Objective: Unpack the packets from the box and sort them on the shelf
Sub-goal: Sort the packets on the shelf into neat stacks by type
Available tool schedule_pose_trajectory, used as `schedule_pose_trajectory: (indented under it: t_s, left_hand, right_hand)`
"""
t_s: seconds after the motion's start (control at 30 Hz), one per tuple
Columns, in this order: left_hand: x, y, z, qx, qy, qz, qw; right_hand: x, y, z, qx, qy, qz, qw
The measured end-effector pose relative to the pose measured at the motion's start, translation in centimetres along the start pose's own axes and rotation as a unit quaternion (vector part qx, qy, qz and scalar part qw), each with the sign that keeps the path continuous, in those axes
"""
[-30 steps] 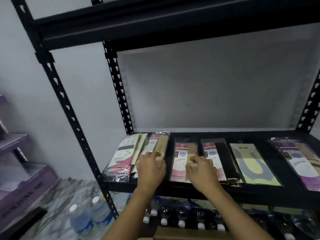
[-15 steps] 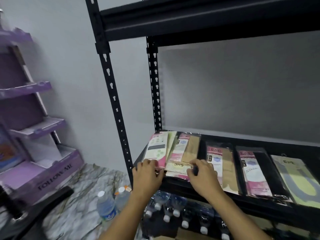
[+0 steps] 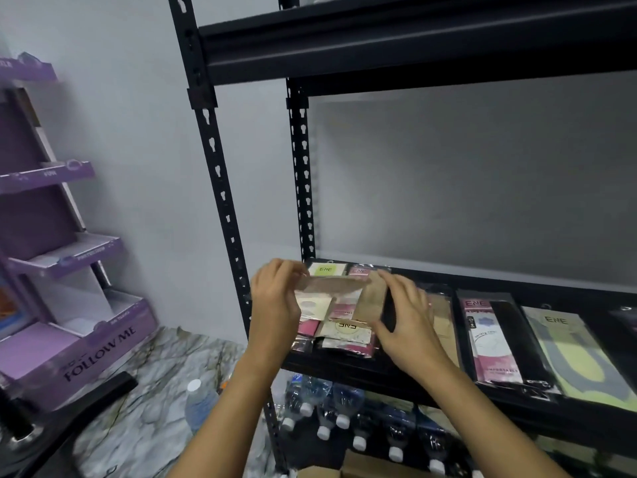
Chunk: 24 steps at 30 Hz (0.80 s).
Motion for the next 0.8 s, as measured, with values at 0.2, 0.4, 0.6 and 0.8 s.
schedule_pose_trajectory:
  t_s: [0.2,0.4,0.6,0.8]
  left_hand:
    - [-2.3,3.4,0.6,0.145,-0.030,0.045,0.988]
    - [-0.9,3.2,-1.0,0.190,-0.045,0.157,0.968]
    - [5.1,2.0,-5.3,0.246,-0.223,0.328,0.884]
    - [9.5,3.5,-8.6,0.297,-0.313,0.362,0.826]
  right_hand:
    - [-0.1,0.5,1.4,0.046,-0.026,-0.010,0.999]
    - [2.0,1.3,2.4,-0.089,0.015,-0.077,0.993]
    - [4.0,3.6,3.1,-0.169,0.073,-0.187,0.965]
    - [5.8,4.1,3.0,-0.270,0.106,-0.239,0.927]
Point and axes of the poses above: each hand's wrist, its own x-axis away from the middle knuckle, its own z-axis out of the back of the hand, y = z × x, the point moved 4 cm from there along -x, towards the middle knuckle, and after that the axes turned 13 degrees about z, right-handed, at the moved point
